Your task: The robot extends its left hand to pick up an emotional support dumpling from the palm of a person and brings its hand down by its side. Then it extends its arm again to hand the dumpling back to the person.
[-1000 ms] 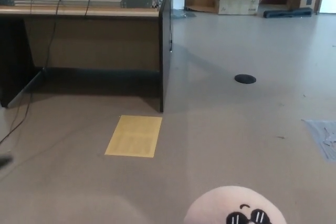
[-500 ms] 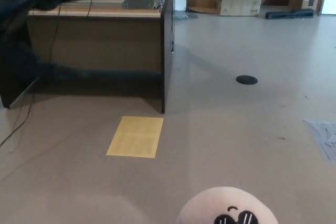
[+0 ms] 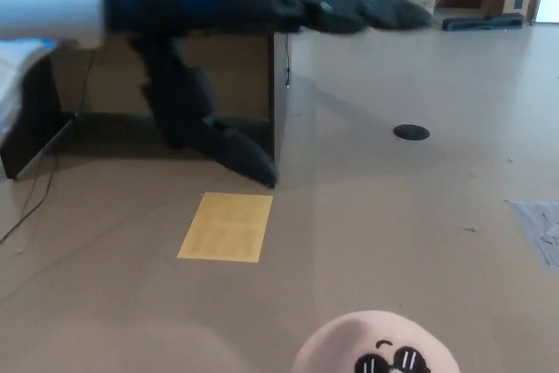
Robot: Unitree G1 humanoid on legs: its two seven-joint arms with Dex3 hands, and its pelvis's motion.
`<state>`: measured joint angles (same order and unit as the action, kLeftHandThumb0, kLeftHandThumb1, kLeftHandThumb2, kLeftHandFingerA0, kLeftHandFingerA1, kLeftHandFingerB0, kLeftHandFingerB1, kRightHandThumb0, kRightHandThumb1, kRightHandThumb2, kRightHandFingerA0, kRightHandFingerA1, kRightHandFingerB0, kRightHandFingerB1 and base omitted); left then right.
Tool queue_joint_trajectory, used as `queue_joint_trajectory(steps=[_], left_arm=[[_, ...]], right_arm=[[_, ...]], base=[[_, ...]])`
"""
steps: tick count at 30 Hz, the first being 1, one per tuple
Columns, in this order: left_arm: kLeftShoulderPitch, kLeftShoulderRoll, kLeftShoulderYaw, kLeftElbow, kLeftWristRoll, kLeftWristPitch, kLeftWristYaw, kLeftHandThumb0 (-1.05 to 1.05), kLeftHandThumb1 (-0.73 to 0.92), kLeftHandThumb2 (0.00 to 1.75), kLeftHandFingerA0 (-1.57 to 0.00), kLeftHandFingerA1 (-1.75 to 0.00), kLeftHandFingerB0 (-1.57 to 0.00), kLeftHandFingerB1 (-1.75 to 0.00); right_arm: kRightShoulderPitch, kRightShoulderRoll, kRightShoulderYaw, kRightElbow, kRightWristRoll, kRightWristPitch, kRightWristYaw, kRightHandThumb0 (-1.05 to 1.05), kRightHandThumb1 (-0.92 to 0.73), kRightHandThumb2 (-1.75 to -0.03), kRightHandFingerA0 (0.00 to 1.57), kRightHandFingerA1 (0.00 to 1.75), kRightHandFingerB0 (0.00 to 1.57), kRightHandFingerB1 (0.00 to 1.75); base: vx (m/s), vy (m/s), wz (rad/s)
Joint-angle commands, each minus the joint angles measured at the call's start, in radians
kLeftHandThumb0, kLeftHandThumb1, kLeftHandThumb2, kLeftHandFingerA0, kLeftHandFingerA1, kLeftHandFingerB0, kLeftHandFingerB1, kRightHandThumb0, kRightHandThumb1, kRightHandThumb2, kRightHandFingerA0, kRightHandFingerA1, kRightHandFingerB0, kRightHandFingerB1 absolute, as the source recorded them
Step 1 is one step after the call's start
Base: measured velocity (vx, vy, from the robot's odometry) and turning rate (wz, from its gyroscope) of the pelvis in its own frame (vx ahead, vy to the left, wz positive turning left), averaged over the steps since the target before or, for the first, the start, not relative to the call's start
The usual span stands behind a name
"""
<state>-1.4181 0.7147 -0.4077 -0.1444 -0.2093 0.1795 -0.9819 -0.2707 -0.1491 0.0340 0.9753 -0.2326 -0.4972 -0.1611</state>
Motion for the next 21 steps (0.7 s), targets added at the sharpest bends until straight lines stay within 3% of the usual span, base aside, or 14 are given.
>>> queue_joint_trajectory(steps=[1, 3, 4, 5, 6, 8, 14, 15, 18, 21], left_arm=[[-0.202, -0.094, -0.208, -0.091, 0.004, 0.251, -0.299, -0.83, 0.34, 0.57, 0.00, 0.00, 0.00, 0.00], [-0.206, -0.102, -0.214, -0.089, -0.003, 0.260, -0.297, -0.82, 0.34, 0.57, 0.00, 0.00, 0.00, 0.00], [-0.190, -0.124, -0.224, -0.088, 0.012, 0.222, -0.281, -0.58, 0.37, 0.83, 0.00, -0.14, 0.00, -0.09], [-0.190, -0.126, -0.226, -0.088, 0.014, 0.221, -0.280, -0.58, 0.37, 0.83, 0.00, -0.14, 0.00, -0.09], [-0.190, -0.137, -0.237, -0.091, 0.030, 0.204, -0.275, -0.78, 0.36, 0.53, 0.00, -0.06, 0.00, 0.00], [-0.191, -0.156, -0.259, -0.101, 0.060, 0.185, -0.269, -0.75, 0.36, 0.53, 0.00, -0.06, 0.00, 0.00], [-0.163, -0.179, -0.282, -0.130, 0.101, 0.195, -0.284, -0.77, 0.35, 0.53, 0.00, -0.02, 0.00, 0.00], [-0.152, -0.178, -0.283, -0.139, 0.108, 0.199, -0.284, -0.60, 0.43, 0.83, 0.00, -0.10, 0.00, -0.05], [-0.121, -0.174, -0.282, -0.160, 0.126, 0.207, -0.282, -0.57, 0.40, 0.83, 0.00, -0.13, 0.00, -0.09], [-0.111, -0.179, -0.276, -0.165, 0.140, 0.210, -0.290, -0.57, 0.40, 0.83, 0.00, -0.13, 0.00, -0.09]], right_arm=[[-0.029, -0.023, 0.006, 0.020, -0.014, -0.032, -0.032, -0.54, -0.72, -0.62, 0.61, 0.49, 0.31, 0.34], [-0.033, -0.025, 0.010, 0.023, -0.022, -0.029, -0.038, -0.54, -0.70, -0.61, 0.59, 0.48, 0.27, 0.33], [-0.040, -0.030, 0.016, 0.017, -0.031, -0.010, -0.039, -0.58, -0.72, -0.62, 0.49, 0.46, 0.32, 0.36], [-0.041, -0.031, 0.017, 0.017, -0.032, -0.008, -0.040, -0.58, -0.72, -0.62, 0.49, 0.46, 0.32, 0.36], [-0.041, -0.036, 0.019, 0.022, -0.031, -0.049, -0.036, -0.52, -0.77, -0.63, 0.64, 0.49, 0.58, 0.44], [-0.042, -0.042, 0.013, 0.038, -0.016, -0.148, -0.019, -0.47, -0.75, -0.63, 0.67, 0.56, 0.64, 0.45], [-0.047, -0.033, -0.008, 0.065, 0.035, -0.181, 0.059, -0.53, -0.75, -0.62, 0.67, 0.59, 0.65, 0.44], [-0.045, -0.042, 0.007, 0.048, 0.007, -0.160, 0.042, -0.53, -0.78, -0.63, 0.62, 0.58, 0.64, 0.44], [-0.045, -0.060, 0.039, 0.011, -0.045, -0.081, 0.014, -0.52, -0.75, -0.62, 0.63, 0.58, 0.64, 0.46], [-0.046, -0.060, 0.043, 0.008, -0.038, -0.077, 0.013, -0.52, -0.75, -0.62, 0.63, 0.58, 0.64, 0.46]], base=[[0.00, 0.000, 0.00], [0.00, 0.000, 0.00], [0.00, 0.000, 0.00], [0.00, 0.000, 0.00], [0.00, 0.000, 0.00], [0.00, 0.000, 0.00], [0.00, 0.000, 0.00], [0.00, 0.000, 0.00], [0.00, 0.000, 0.00], [0.00, 0.000, 0.00]])
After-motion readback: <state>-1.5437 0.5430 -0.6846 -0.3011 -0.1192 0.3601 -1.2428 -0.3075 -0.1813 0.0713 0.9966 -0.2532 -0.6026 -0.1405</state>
